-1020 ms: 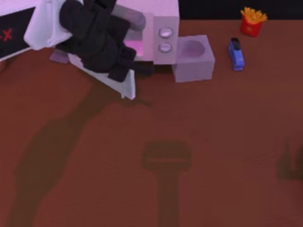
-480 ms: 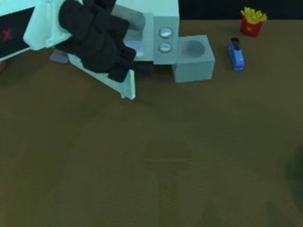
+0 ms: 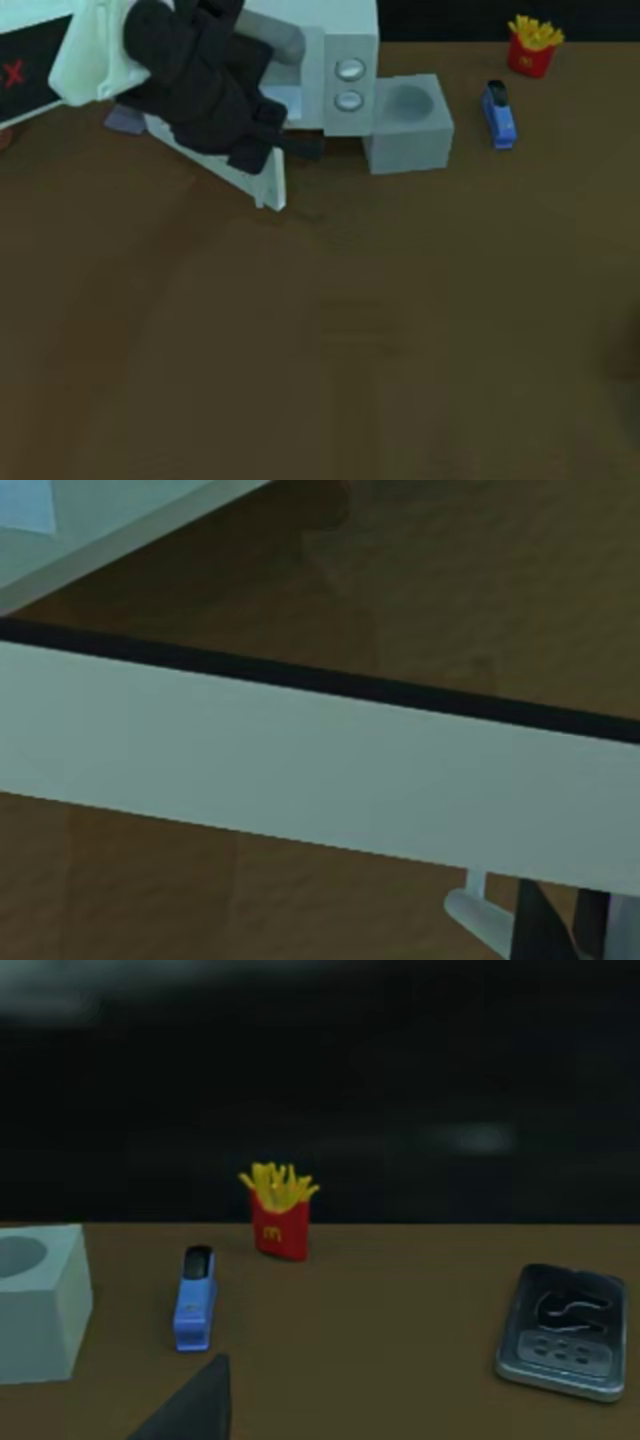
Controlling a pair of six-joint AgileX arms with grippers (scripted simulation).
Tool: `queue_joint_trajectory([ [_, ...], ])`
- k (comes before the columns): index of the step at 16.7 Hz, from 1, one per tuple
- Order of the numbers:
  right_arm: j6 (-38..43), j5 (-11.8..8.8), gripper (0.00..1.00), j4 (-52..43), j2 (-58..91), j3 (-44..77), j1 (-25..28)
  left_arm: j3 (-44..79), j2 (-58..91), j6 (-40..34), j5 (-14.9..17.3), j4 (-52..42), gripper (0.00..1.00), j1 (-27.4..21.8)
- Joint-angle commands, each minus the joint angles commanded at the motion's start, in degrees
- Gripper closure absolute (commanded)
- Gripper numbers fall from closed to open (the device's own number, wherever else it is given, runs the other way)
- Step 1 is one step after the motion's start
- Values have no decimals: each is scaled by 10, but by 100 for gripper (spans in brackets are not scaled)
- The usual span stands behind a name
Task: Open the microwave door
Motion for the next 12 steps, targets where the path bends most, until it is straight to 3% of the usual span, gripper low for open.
queue_joint_trajectory([
  [6,0,0,0,0,0,0,0,-5,-3,7,8,2,100,0],
  [12,0,0,0,0,0,0,0,-45,-32,82,47,-1,100,29],
])
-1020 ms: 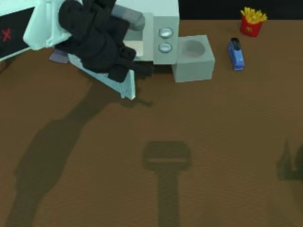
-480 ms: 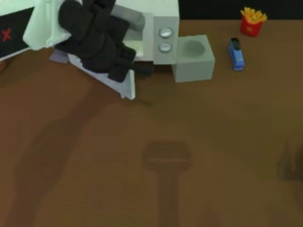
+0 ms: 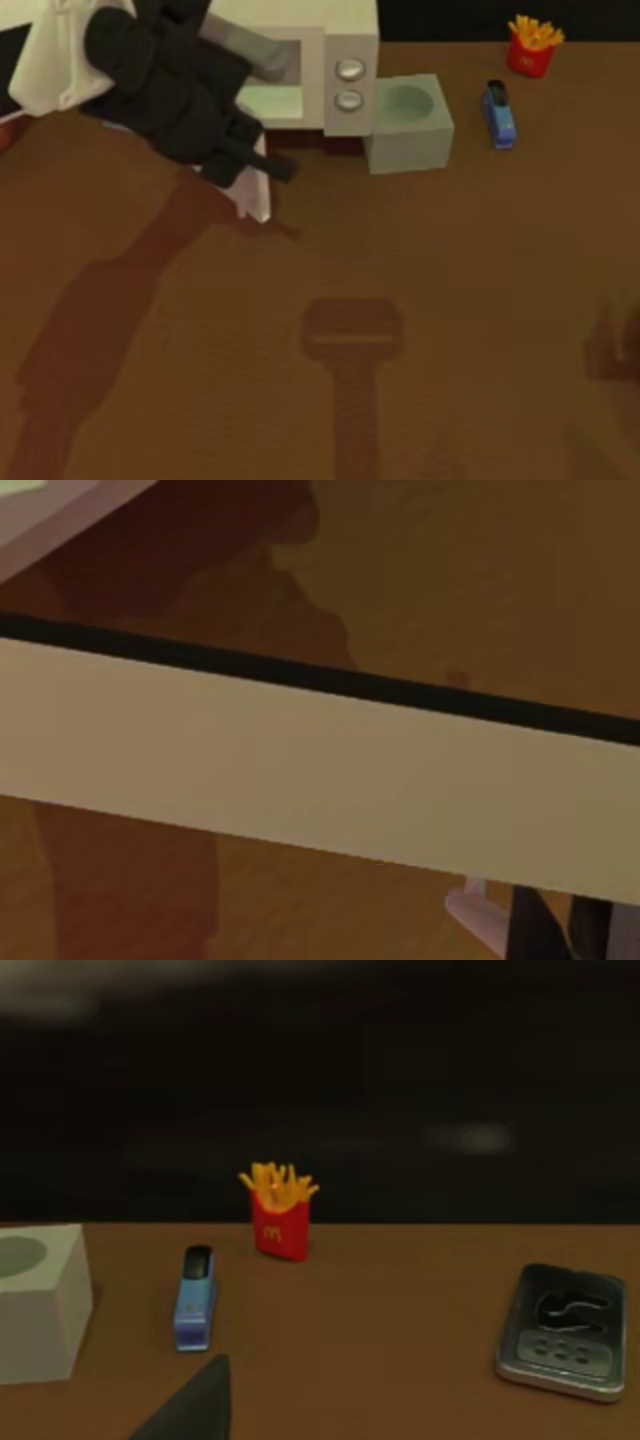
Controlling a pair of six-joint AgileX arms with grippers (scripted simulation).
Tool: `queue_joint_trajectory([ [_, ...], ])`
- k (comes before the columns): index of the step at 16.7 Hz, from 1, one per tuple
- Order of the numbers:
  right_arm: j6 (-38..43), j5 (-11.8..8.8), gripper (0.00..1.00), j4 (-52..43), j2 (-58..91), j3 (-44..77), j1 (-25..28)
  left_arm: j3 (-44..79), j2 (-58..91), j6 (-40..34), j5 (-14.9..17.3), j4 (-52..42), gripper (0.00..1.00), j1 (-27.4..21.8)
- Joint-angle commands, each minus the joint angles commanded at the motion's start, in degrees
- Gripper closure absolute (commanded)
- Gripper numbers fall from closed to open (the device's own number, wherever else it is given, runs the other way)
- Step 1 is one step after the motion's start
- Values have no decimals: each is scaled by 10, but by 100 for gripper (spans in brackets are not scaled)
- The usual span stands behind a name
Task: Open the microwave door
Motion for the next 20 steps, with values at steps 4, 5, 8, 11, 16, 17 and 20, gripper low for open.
queue_joint_trajectory([
  [4,0,0,0,0,0,0,0,-1,-5,6,4,2,100,2],
  [5,0,0,0,0,0,0,0,-1,-5,6,4,2,100,2],
  [8,0,0,0,0,0,0,0,-1,-5,6,4,2,100,2],
  [11,0,0,0,0,0,0,0,-1,-5,6,4,2,100,2],
  [16,0,0,0,0,0,0,0,-1,-5,6,4,2,100,2],
  [17,0,0,0,0,0,0,0,-1,-5,6,4,2,100,2],
  [20,0,0,0,0,0,0,0,-1,-5,6,4,2,100,2],
])
